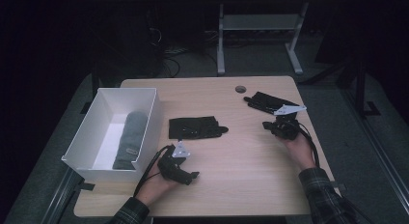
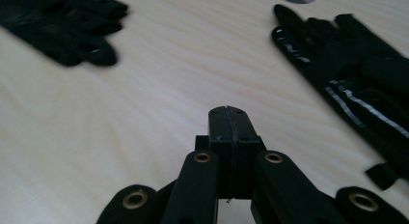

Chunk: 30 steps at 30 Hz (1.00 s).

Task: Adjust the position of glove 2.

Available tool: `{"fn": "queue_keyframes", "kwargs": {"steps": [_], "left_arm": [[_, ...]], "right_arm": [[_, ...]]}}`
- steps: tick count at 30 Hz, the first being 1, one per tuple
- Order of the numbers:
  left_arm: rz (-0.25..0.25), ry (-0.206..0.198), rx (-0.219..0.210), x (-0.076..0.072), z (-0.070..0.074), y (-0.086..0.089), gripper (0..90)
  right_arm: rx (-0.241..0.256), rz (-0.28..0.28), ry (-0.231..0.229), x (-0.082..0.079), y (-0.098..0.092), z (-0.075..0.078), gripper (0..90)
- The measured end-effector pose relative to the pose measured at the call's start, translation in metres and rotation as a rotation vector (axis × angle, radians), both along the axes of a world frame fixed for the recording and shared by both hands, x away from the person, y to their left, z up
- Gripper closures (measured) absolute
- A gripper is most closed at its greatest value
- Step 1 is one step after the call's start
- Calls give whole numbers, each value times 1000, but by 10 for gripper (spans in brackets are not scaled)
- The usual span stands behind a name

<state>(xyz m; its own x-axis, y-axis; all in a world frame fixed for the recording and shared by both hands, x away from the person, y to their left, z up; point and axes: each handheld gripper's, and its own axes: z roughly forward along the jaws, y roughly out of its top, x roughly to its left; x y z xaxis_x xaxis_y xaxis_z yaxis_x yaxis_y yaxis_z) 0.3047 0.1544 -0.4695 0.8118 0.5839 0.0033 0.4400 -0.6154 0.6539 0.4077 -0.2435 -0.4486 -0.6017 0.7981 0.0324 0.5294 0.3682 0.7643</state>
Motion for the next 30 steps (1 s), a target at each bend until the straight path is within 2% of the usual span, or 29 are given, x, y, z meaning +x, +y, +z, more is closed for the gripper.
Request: {"fn": "queue_keyframes", "kwargs": {"steps": [3, 8, 14, 19, 24, 28, 30], "left_arm": [[3, -26, -39, -3, -4, 4, 128], [8, -49, -70, -5, -7, 8, 128], [13, -48, -71, -5, -7, 8, 128], [13, -48, -71, -5, -7, 8, 128], [12, -49, -71, -5, -7, 8, 128], [12, -49, -71, -5, -7, 8, 128], [12, -49, -71, -5, -7, 8, 128]], "right_arm": [[13, -44, -4, 12, -2, -1, 900], [-3, -110, -28, 30, -4, -1, 900], [-28, -156, -33, 47, -9, -4, 900], [-6, -204, -35, 58, -23, -6, 900], [-23, -233, -19, 68, -33, -9, 900], [-27, -258, 4, 74, -39, -17, 900], [-47, -260, 12, 76, -41, -21, 900]]}}
